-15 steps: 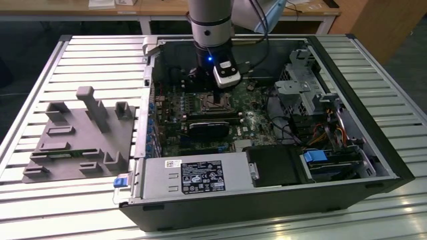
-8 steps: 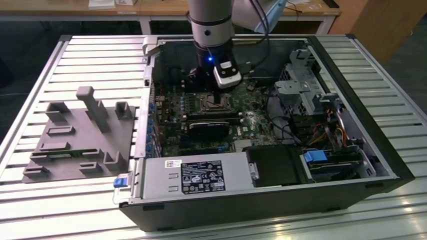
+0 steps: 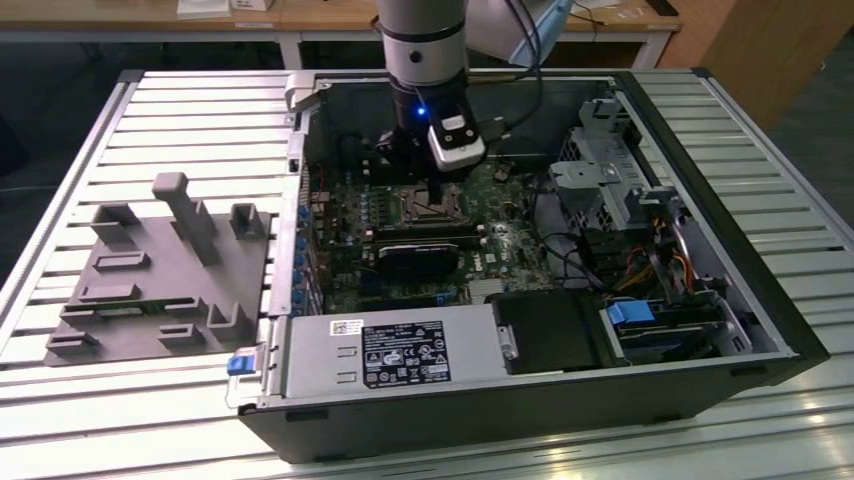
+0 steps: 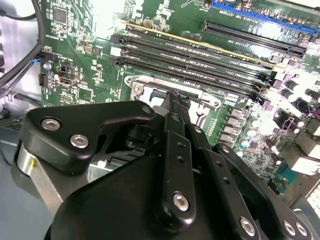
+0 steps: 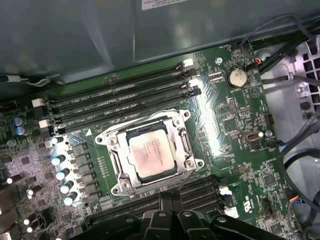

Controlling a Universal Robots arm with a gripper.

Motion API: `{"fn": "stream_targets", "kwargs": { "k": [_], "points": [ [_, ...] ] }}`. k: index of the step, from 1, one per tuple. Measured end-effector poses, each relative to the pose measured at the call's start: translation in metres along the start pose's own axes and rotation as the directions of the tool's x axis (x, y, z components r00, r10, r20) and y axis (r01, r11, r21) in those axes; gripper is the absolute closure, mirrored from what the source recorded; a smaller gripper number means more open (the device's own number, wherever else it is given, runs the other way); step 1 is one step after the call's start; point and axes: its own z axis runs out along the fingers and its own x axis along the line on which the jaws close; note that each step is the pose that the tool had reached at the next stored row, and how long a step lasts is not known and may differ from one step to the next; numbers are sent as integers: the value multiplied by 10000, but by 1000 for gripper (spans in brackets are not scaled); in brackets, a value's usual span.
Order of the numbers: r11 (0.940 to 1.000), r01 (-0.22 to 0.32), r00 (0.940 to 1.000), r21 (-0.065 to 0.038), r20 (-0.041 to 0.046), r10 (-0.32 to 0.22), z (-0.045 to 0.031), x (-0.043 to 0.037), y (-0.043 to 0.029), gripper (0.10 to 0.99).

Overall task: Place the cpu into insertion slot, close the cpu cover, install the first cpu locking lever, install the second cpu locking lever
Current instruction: 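Install the second cpu locking lever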

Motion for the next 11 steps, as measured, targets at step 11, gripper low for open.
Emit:
{"fn": "stream_targets", "kwargs": {
  "k": [11],
  "points": [
    [9999,77,10000,-100,-28,-78,48,-23,-128,984]
  ]
}}
